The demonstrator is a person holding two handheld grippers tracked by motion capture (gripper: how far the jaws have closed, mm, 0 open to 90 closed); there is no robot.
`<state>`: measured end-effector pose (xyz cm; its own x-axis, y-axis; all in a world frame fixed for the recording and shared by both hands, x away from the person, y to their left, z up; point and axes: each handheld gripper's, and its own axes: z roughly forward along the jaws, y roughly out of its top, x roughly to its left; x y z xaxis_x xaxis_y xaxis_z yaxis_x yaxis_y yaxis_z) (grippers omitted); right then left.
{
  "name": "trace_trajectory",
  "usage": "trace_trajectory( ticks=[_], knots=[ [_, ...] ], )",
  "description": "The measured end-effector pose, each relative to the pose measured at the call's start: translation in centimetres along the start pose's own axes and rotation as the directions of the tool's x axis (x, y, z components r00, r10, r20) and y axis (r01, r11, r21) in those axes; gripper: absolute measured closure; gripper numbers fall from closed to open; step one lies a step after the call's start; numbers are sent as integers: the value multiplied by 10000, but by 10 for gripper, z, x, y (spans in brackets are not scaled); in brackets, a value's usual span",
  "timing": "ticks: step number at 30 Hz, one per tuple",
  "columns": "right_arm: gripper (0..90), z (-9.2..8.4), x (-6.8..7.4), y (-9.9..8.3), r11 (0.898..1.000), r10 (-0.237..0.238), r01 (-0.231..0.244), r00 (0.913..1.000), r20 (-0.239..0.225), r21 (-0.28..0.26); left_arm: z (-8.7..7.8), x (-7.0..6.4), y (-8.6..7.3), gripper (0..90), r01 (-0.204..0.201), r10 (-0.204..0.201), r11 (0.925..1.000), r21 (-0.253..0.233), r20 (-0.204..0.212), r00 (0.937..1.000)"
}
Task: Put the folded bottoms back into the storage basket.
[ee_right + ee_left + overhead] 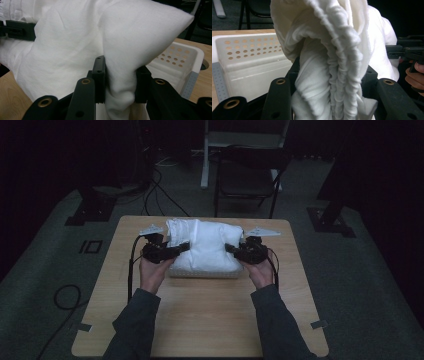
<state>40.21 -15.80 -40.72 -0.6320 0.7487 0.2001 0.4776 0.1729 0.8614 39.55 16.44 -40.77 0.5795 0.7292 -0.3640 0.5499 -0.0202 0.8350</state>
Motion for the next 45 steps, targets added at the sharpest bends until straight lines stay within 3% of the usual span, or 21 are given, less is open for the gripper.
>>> trace_trajectory(
  ticks=[26, 38, 45],
  knots=[
    [698, 17, -10, 4, 10000, 24, -28, 9987, 514, 69, 19, 11, 7, 519, 4, -1, 10000, 63, -402, 9992],
    [699, 28, -10, 7, 9998, -62, 50, 9977, 668, 180, 26, 22, 7, 519, 187, -183, 9998, 44, -651, 9977],
    [699, 37, -15, 5, 9993, -12, -16, 9971, 759, 367, 35, 29, 6, 520, 159, -132, 9994, 319, -811, 9966]
  ],
)
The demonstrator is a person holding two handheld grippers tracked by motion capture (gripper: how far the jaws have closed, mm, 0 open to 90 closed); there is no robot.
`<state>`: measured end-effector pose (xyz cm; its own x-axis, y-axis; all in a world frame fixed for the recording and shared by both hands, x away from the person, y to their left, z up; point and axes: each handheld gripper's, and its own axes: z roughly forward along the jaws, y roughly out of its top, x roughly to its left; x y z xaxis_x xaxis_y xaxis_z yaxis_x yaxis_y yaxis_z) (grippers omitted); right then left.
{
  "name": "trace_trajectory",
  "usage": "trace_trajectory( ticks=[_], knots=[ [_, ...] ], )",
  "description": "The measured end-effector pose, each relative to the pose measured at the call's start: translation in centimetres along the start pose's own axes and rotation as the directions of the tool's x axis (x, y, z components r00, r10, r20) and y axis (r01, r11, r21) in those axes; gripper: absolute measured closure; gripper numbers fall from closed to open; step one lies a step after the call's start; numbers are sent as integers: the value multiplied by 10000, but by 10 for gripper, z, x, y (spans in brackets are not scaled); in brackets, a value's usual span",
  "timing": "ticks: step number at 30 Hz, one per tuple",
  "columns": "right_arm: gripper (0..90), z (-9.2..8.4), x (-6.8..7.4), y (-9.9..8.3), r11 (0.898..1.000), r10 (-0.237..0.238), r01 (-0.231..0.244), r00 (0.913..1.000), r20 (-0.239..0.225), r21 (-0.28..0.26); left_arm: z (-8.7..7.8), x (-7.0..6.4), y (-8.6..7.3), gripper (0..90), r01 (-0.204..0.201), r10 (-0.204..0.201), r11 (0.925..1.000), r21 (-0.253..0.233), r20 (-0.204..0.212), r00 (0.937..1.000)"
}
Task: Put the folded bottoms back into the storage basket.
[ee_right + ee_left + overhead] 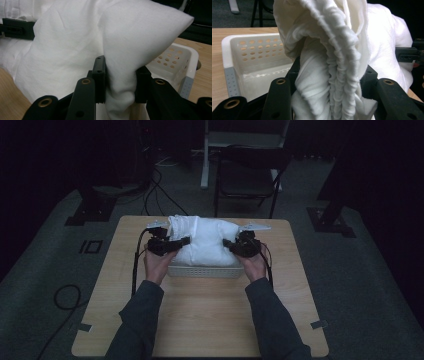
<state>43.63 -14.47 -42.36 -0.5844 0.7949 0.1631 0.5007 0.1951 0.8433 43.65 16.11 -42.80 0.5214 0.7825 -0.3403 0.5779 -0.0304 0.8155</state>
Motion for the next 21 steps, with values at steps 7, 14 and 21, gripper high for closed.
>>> trace_trajectory(
  ticks=[7, 14, 21],
  knots=[
    [700, 5, -5, -1, 9998, 131, -132, 9998, 126, 125, 9, 0, 4, 521, -188, 193, 9996, 218, -199, 9996],
    [700, 11, -10, -3, 9991, 340, -345, 9992, 205, 237, 18, 2, 4, 522, -182, 195, 9992, 361, -365, 9991],
    [700, 19, -12, -5, 9982, 428, -440, 9986, 307, 398, 25, 7, 3, 523, -112, 134, 9987, 494, -441, 9989]
  ],
)
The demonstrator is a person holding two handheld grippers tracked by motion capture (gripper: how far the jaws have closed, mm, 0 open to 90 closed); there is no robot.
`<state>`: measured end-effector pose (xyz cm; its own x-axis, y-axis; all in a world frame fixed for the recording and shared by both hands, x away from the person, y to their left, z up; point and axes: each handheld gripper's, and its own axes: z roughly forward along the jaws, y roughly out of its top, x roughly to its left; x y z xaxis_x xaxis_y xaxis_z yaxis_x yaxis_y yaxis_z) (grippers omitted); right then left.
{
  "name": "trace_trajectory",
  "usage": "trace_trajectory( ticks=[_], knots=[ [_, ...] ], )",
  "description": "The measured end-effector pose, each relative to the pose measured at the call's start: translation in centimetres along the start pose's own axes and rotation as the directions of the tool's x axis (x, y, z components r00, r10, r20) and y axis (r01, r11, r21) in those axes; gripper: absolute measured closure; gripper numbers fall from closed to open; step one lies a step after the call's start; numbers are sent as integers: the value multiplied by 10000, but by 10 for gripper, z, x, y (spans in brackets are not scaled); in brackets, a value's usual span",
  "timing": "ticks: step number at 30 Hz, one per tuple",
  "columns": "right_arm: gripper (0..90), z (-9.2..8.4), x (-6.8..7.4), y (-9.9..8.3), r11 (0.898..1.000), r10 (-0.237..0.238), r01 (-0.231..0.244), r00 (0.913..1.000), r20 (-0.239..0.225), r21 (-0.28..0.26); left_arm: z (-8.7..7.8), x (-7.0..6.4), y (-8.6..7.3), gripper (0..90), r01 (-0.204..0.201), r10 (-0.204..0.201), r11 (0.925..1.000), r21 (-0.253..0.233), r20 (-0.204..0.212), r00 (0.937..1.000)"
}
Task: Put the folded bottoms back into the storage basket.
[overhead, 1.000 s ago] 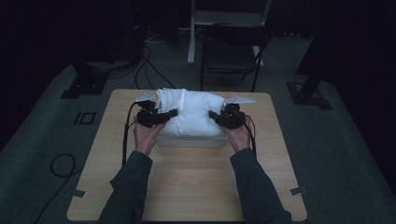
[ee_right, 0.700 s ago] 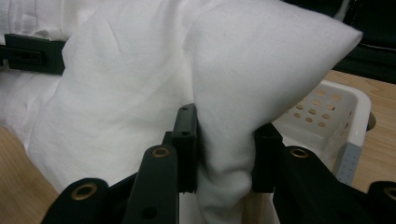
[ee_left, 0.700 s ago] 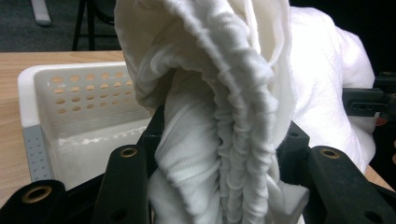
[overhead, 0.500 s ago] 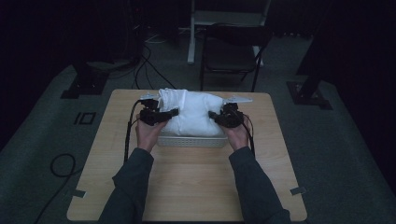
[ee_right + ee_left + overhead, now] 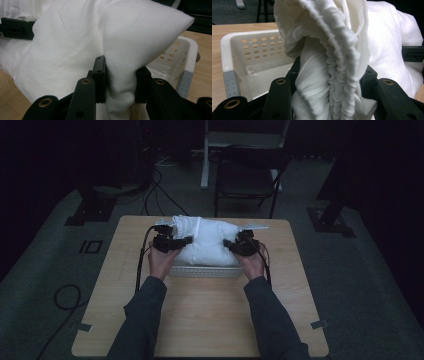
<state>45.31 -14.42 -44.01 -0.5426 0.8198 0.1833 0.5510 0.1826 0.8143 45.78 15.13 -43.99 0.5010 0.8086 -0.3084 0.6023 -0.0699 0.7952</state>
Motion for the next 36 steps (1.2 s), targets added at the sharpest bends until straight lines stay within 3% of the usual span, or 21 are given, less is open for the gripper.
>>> trace_trajectory(
  ticks=[14, 36],
  knots=[
    [700, 15, -3, -2, 9990, 81, -96, 9994, 345, 433, 21, 9, -5, 525, 255, -242, 9989, 388, -338, 9991],
    [700, 34, 0, -2, 9962, -172, 111, 9974, 703, 861, 28, 16, -8, 525, 240, -187, 9974, 681, -778, 9968]
  ],
)
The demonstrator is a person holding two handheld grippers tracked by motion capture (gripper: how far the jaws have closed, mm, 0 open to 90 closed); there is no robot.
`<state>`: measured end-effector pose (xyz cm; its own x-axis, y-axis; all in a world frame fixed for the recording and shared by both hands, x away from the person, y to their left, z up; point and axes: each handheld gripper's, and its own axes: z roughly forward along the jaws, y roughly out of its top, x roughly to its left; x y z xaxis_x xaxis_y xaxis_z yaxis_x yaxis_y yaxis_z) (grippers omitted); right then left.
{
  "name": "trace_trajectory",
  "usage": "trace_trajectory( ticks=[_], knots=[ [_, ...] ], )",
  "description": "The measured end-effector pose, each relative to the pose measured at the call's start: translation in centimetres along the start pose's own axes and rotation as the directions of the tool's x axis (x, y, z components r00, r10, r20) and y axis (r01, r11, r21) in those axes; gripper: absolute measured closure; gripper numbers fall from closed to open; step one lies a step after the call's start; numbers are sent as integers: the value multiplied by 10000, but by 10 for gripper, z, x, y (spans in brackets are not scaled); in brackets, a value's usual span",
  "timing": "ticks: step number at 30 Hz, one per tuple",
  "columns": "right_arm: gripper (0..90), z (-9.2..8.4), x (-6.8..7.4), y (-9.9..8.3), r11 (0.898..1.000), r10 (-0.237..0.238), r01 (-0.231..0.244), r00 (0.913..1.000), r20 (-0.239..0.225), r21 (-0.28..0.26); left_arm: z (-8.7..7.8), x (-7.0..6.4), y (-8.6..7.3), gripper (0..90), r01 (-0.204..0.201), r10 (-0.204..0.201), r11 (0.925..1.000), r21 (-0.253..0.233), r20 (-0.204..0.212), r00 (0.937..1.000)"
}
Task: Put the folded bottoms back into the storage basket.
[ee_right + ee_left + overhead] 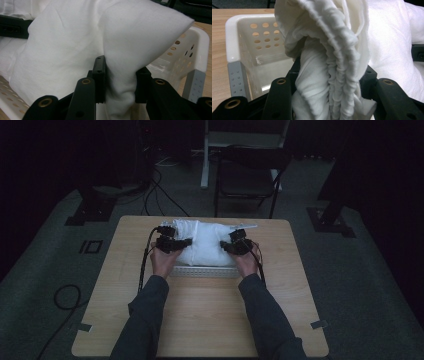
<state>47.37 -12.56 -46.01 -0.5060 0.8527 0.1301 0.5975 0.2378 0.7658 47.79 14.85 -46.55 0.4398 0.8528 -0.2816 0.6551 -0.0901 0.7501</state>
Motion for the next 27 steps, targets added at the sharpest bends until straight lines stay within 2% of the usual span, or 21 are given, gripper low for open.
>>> trace_trajectory(
  ticks=[20, 27],
  knots=[
    [699, 9, 1, -2, 9993, -80, 75, 9999, 138, 360, 7, -2, -2, 525, -271, 293, 9986, 443, -485, 9984],
    [697, 13, 2, -4, 9981, -147, 128, 9994, 310, 609, 13, -5, -5, 524, -469, 531, 9958, 792, -788, 9955]
  ],
)
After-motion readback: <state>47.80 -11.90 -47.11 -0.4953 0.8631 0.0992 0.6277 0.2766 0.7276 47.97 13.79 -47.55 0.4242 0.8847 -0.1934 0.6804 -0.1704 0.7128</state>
